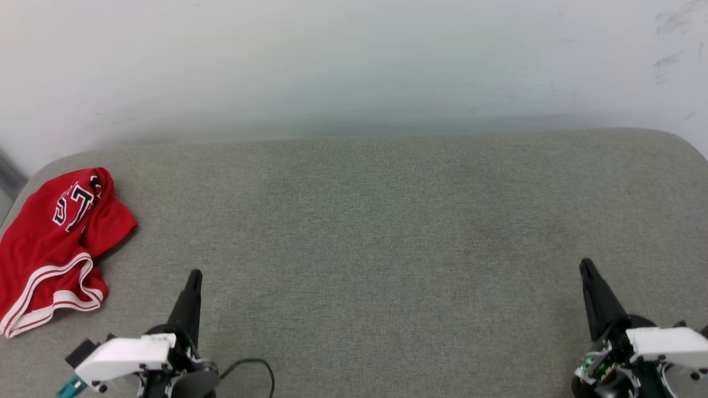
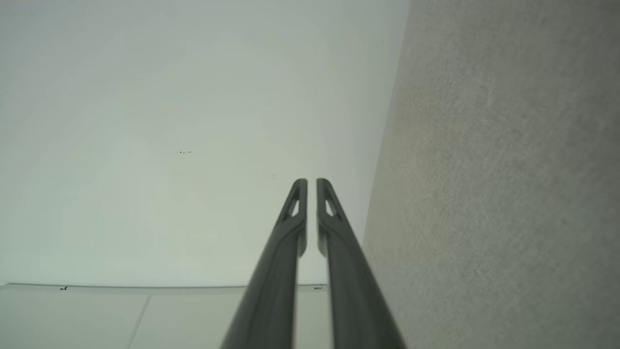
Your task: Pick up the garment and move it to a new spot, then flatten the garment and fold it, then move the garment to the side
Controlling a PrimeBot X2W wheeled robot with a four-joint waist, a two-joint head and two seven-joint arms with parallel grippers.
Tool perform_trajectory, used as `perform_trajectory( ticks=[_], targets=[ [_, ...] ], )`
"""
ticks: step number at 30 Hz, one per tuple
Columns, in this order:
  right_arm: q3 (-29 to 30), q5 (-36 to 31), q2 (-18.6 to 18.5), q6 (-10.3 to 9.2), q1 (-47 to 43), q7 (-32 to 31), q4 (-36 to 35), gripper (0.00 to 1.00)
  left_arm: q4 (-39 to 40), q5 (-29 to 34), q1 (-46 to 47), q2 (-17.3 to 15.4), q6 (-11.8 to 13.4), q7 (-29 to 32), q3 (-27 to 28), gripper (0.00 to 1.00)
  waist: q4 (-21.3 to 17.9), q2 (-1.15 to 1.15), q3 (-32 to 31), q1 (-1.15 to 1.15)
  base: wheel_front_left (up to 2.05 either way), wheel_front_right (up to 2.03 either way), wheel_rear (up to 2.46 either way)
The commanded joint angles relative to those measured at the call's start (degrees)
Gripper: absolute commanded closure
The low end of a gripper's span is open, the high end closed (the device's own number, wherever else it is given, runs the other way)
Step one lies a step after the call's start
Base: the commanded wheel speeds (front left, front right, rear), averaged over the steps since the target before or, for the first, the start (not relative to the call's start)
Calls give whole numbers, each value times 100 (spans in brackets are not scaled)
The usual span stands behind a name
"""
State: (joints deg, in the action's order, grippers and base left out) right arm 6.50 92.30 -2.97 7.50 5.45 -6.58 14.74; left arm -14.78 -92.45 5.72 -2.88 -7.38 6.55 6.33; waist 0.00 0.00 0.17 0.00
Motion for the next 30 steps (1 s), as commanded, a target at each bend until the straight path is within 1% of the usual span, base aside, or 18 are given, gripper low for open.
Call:
perform_trajectory(
  ticks=[1, 12, 17, 25, 30],
  targets=[
    [0, 0, 0, -1, -24, 2, 23, 0, -26, 1, -23, 3, 0, -1, -4, 0, 0, 0, 0, 0, 0, 0, 0],
    [-197, -155, 1, -1, -175, 289, -46, 0, 121, 183, -240, 9, -1, -287, -42, 0, -15, 0, 11, 0, 0, 0, 0],
    [-276, -458, 2, -1, -203, 476, -61, 0, 284, 376, -334, 8, -2, -475, -45, 0, -27, 0, 16, 0, 0, 0, 0],
    [-201, -1510, 3, -1, -170, 671, -97, 0, 422, 932, -440, 6, -4, -669, 146, 0, -44, 0, 20, 0, 0, 0, 0],
    [-169, -2204, 3, -1, -153, 786, -242, 0, 561, 1363, -478, 5, -5, -785, 311, 0, -47, 0, 25, 0, 0, 0, 0]
  ],
)
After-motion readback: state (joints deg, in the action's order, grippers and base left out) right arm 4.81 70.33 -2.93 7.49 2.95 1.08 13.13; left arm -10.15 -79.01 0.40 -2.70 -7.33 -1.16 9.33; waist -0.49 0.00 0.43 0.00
